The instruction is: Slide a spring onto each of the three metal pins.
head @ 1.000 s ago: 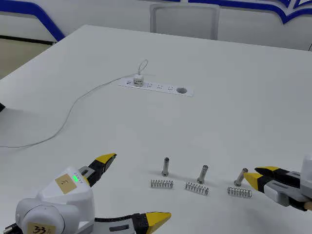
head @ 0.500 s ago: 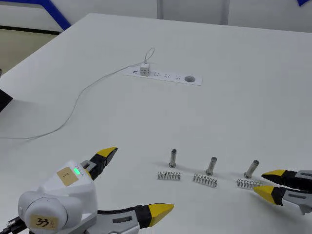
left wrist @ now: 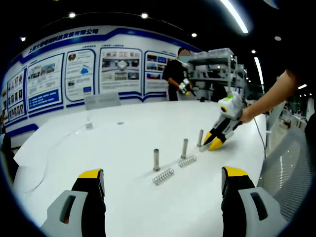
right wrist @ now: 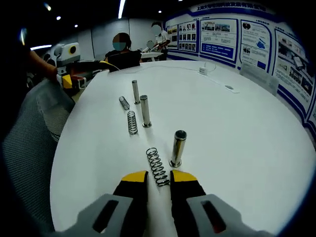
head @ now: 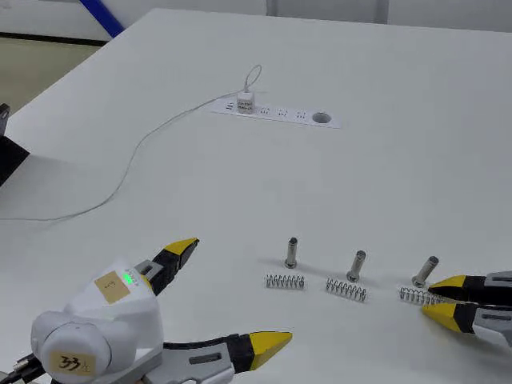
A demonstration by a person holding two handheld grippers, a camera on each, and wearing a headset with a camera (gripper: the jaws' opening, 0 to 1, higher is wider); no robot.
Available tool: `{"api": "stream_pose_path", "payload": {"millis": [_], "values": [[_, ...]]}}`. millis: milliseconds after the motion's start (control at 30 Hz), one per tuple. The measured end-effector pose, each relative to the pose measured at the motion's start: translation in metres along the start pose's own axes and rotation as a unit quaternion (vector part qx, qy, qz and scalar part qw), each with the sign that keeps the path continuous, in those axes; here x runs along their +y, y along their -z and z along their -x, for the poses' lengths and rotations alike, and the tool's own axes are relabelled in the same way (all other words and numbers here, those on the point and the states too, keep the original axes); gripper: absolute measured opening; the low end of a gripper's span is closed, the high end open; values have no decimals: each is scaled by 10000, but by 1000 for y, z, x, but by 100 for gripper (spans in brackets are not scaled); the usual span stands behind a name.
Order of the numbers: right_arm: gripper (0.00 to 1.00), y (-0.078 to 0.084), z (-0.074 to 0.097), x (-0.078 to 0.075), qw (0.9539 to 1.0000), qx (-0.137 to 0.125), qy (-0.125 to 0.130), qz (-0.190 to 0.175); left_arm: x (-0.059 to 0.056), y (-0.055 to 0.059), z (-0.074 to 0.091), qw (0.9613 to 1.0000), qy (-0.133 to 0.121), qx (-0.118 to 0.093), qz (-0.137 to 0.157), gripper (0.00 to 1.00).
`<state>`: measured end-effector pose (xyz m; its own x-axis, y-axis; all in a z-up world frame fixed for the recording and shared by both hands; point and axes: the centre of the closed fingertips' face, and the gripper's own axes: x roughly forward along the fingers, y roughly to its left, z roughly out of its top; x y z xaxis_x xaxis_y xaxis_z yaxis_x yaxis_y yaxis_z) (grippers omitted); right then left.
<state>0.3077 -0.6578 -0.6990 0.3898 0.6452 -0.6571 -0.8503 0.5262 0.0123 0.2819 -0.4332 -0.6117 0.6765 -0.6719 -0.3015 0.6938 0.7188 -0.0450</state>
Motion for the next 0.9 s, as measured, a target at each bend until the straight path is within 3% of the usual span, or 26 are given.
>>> {"api": "stream_pose_path", "payload": {"millis": [267,600,767,900], "values": [[12,-1,-2,6,9997,35,-201,128,-1,3,-1,10000,16,66,-23,100],[11,2,5,10,9998,144,-117,119,-8,4,-2,9997,190,151,-45,100],[10,-7,14,13,9999,35,10,117,-15,6,-3,9991,363,198,-123,100],[10,-21,21,18,9997,-83,92,195,-18,0,-3,9988,451,111,-141,100]]}}
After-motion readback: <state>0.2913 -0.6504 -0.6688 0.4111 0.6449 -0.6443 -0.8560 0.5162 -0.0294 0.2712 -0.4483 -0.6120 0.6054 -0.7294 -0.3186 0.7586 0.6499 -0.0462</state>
